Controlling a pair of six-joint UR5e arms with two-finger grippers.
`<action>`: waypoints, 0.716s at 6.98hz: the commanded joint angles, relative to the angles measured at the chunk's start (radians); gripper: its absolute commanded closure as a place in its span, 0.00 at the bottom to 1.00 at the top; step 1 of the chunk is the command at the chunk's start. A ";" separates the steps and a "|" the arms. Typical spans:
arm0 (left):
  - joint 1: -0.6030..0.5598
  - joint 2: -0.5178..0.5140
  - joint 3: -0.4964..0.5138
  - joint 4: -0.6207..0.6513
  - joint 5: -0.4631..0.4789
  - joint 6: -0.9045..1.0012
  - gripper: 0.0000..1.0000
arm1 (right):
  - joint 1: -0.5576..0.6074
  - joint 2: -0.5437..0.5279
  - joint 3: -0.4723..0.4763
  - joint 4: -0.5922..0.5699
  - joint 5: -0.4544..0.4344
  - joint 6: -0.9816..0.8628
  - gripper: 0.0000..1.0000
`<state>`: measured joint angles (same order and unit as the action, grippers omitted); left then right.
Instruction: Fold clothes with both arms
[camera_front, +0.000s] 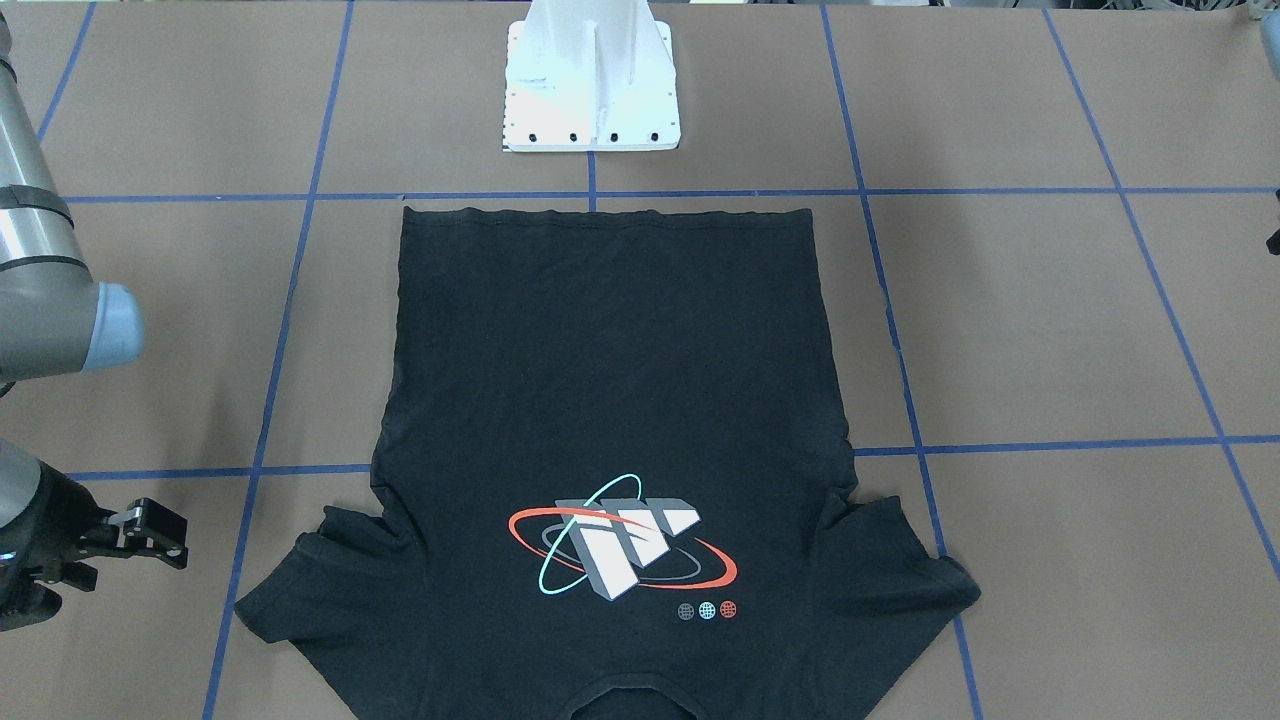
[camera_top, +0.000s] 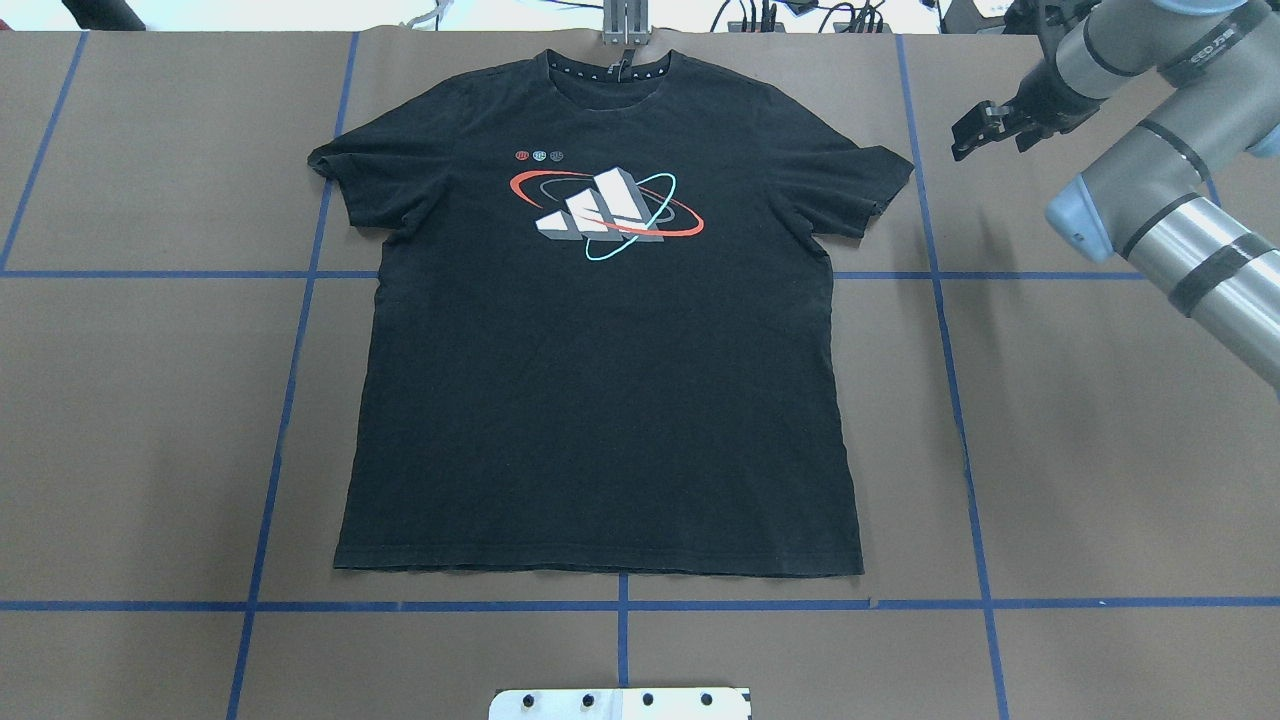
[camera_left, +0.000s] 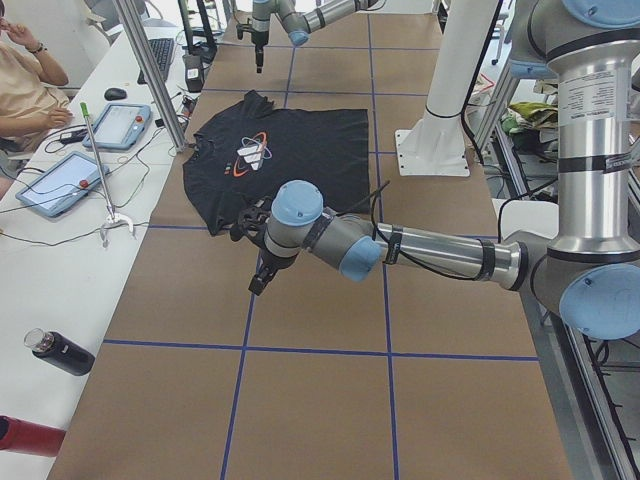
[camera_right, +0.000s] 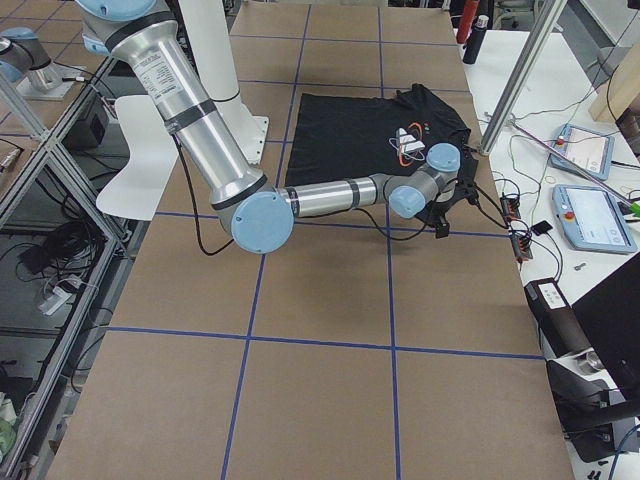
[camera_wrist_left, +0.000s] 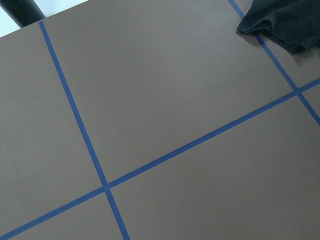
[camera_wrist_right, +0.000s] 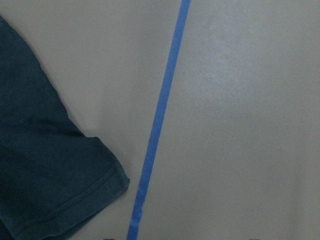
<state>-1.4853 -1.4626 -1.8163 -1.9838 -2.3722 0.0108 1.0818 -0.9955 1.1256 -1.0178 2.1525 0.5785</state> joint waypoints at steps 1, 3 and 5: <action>0.000 0.001 0.002 0.000 0.001 0.000 0.00 | -0.042 0.044 -0.078 0.091 -0.046 0.030 0.10; 0.000 0.001 -0.003 -0.001 -0.002 0.000 0.00 | -0.065 0.070 -0.098 0.107 -0.093 0.162 0.12; 0.000 0.001 -0.008 -0.001 -0.002 0.000 0.00 | -0.086 0.072 -0.136 0.171 -0.153 0.167 0.16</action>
<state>-1.4848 -1.4619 -1.8207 -1.9848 -2.3744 0.0107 1.0101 -0.9272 1.0118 -0.8747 2.0340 0.7341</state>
